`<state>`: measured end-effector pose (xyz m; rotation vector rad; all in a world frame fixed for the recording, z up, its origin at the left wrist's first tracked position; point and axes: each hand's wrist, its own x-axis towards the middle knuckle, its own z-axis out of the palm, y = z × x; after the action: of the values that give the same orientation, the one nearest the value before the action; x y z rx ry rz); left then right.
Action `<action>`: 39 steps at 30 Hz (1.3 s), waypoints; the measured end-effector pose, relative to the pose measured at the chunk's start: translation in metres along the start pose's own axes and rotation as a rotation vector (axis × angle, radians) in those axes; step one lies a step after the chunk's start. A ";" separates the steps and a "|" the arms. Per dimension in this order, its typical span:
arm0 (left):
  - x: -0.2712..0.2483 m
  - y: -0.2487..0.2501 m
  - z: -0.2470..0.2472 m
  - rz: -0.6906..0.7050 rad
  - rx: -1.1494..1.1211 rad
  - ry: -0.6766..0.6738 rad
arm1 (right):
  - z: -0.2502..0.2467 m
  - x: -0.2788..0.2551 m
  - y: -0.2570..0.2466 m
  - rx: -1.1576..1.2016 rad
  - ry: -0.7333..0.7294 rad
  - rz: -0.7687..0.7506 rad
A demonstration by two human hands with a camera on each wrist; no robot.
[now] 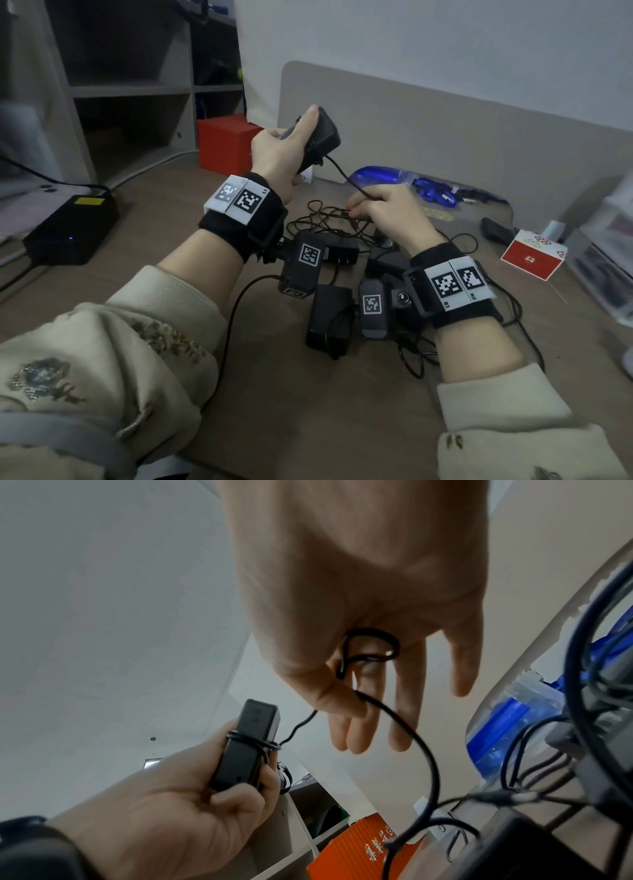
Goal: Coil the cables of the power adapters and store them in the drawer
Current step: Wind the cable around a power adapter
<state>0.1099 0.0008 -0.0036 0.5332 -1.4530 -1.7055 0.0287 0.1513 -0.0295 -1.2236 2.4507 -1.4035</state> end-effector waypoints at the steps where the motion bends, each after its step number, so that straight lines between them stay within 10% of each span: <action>1: 0.002 -0.002 -0.001 0.005 0.005 0.013 | 0.000 0.000 -0.001 0.021 0.014 0.019; 11: 0.007 -0.015 0.001 0.110 0.197 0.066 | 0.008 -0.011 -0.022 -0.261 -0.307 -0.132; 23: 0.001 -0.020 0.000 0.390 0.917 -0.215 | 0.001 -0.008 -0.016 -0.252 0.005 -0.296; 39: -0.003 -0.014 0.003 0.504 0.990 -0.584 | -0.015 0.000 0.008 0.053 0.133 -0.304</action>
<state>0.1048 0.0056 -0.0171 0.1071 -2.5837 -0.6661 0.0177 0.1643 -0.0266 -1.5938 2.3669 -1.6610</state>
